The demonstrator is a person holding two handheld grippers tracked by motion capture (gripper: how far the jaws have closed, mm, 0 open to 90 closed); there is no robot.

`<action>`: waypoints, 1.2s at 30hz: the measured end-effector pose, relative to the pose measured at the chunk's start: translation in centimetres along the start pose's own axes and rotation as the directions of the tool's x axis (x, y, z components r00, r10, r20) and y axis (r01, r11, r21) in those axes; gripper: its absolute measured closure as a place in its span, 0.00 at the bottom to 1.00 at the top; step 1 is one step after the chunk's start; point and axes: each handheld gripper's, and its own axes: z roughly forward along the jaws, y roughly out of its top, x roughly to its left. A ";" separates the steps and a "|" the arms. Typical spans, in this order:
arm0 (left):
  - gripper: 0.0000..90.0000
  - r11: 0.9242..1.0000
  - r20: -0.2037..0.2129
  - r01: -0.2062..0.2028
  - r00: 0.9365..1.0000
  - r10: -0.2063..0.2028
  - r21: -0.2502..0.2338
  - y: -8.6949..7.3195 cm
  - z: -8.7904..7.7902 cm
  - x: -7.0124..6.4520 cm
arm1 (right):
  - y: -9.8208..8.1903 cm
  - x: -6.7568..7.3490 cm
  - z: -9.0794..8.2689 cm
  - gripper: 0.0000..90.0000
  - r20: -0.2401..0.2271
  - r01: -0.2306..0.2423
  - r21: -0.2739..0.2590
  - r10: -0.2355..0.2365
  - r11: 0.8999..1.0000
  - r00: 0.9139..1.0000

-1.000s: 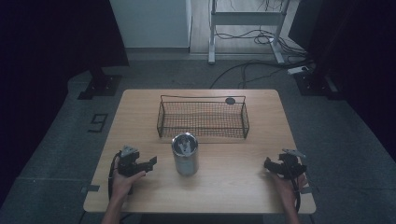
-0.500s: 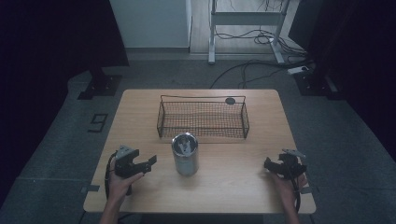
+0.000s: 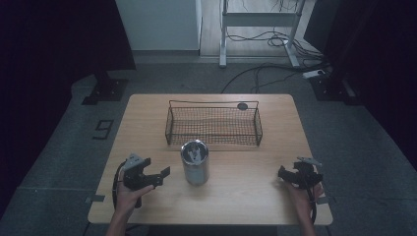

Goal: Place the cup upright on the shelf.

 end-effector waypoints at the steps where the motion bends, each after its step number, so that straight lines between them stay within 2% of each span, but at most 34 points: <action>1: 0.07 1.000 0.003 -0.004 1.000 0.004 0.001 0.0 0.0 -0.2 | 0.0 0.0 0.0 0.00 0.000 0.000 0.000 0.000 1.000 1.000; 11: 0.03 0.999 0.064 -0.038 0.997 0.037 0.005 0.1 0.6 -2.2 | 0.0 0.0 0.0 0.00 0.000 0.000 0.000 0.000 1.000 1.000; 16: 0.02 0.997 0.103 -0.079 0.992 0.079 0.004 0.2 1.0 -3.9 | 0.0 0.0 0.0 0.00 -0.001 0.001 -0.001 -0.001 1.000 1.000; 36: 0.00 0.995 0.127 -0.094 0.988 0.091 0.018 0.5 2.5 -5.8 | 0.0 0.0 -0.1 0.01 -0.005 0.003 -0.003 -0.003 1.000 1.000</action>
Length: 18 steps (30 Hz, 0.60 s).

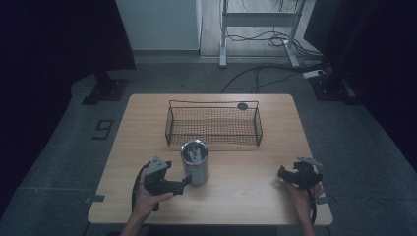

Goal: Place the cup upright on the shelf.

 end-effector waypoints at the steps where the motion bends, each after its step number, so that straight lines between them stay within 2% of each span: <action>1: 0.00 1.000 0.001 -0.003 1.000 0.003 0.004 0.1 0.2 -0.1 | 0.0 0.0 0.0 0.01 0.000 0.001 -0.001 -0.001 1.000 1.000; 6: 0.00 1.000 0.005 -0.020 1.000 0.020 0.013 0.7 1.2 -0.9 | 0.0 0.0 0.0 0.02 0.003 -0.001 -0.005 0.001 1.000 1.000; 14: 0.00 0.999 -0.024 -0.042 0.999 0.043 0.034 1.5 2.7 -1.8 | -0.1 -0.1 -0.1 0.03 0.005 -0.003 -0.006 0.003 1.000 1.000; 18: 0.00 0.999 -0.036 -0.036 0.999 0.037 0.027 1.6 3.1 -1.9 | -0.1 -0.1 -0.1 0.03 0.006 -0.002 -0.007 0.002 1.000 1.000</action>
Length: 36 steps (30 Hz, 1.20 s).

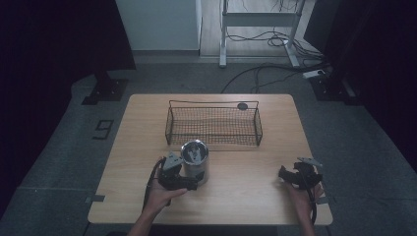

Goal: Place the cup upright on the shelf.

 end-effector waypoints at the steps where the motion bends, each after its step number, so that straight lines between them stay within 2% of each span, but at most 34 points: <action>1: 0.00 1.000 -0.002 0.002 1.000 -0.002 -0.001 0.0 0.1 0.0 | 0.0 0.0 0.0 0.03 -0.001 -0.002 0.000 0.002 1.000 1.000; 12: 0.00 1.000 -0.062 0.017 0.998 -0.018 -0.015 0.4 2.2 0.0 | 0.0 0.0 0.0 0.04 0.001 -0.003 -0.002 0.003 1.000 1.000; 17: 0.00 1.000 -0.065 0.014 0.998 -0.016 -0.023 0.5 2.9 0.0 | 0.0 0.0 0.0 0.04 0.001 -0.003 -0.002 0.003 1.000 1.000; 23: 0.00 0.999 -0.075 -0.011 0.997 0.009 -0.035 0.3 3.4 0.0 | 0.0 0.0 0.0 0.04 0.001 -0.003 -0.002 0.003 1.000 1.000; 25: 0.01 0.999 -0.086 -0.033 0.996 0.029 -0.042 0.2 3.5 -0.1 | 0.0 0.0 0.0 0.04 0.001 -0.003 -0.002 0.003 1.000 1.000; 36: 0.03 0.996 -0.067 -0.066 0.996 0.062 -0.064 0.0 3.5 0.2 | 0.0 0.0 0.0 0.04 0.002 -0.004 -0.003 0.004 1.000 1.000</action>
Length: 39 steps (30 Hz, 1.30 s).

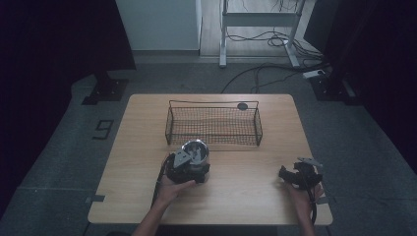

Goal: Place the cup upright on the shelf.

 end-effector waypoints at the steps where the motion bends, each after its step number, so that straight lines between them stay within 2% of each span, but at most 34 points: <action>1: 0.03 1.000 -0.003 0.001 1.000 -0.001 -0.001 0.0 0.0 0.0 | 0.0 0.0 0.0 0.04 0.000 0.000 0.000 0.000 1.000 1.000; 5: 0.04 1.000 -0.007 0.003 1.000 -0.003 -0.004 0.0 -0.1 0.0 | 0.0 0.0 0.0 0.04 0.000 -0.001 -0.001 0.001 1.000 1.000; 14: 0.04 0.998 -0.013 0.048 0.999 -0.048 -0.032 0.3 -1.3 0.7 | 0.0 0.0 0.0 0.04 0.000 -0.001 -0.001 0.001 1.000 1.000; 19: 0.04 0.998 -0.012 0.045 0.999 -0.046 -0.040 0.6 -2.0 0.9 | 0.0 0.0 0.0 0.04 0.000 -0.001 -0.001 0.001 1.000 1.000; 23: 0.04 0.997 -0.006 0.060 0.998 -0.060 -0.049 0.7 -2.4 1.1 | 0.0 0.0 0.0 0.04 0.000 -0.001 -0.001 0.001 1.000 1.000; 39: 0.04 0.994 -0.022 0.072 0.997 -0.074 -0.082 1.6 -4.6 2.3 | 0.0 0.0 0.0 0.04 0.000 -0.001 -0.001 0.001 1.000 1.000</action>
